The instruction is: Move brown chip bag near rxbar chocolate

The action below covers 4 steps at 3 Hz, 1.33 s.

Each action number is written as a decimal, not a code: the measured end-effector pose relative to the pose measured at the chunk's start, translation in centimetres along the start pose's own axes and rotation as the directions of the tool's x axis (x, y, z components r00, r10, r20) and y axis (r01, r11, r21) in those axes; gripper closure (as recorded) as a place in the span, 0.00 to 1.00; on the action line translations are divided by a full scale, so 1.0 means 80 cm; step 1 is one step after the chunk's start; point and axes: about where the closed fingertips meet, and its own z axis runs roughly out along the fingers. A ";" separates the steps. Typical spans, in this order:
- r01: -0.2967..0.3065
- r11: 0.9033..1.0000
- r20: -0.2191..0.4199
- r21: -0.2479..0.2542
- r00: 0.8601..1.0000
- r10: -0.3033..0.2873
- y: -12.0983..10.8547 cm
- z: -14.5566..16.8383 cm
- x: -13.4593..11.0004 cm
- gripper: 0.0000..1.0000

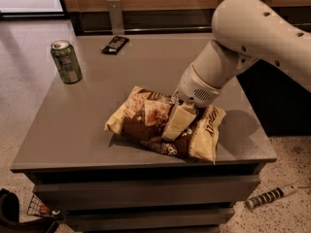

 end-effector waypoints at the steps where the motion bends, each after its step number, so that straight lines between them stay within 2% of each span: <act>1: 0.000 1.000 0.000 0.000 1.000 0.000 0.000 -0.001 -0.001 1.00; 4: 0.000 1.000 0.001 0.001 1.000 0.000 0.000 -0.002 -0.001 1.00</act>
Offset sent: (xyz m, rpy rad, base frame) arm 0.0568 -0.0092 0.0522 0.0247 -0.1069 0.0068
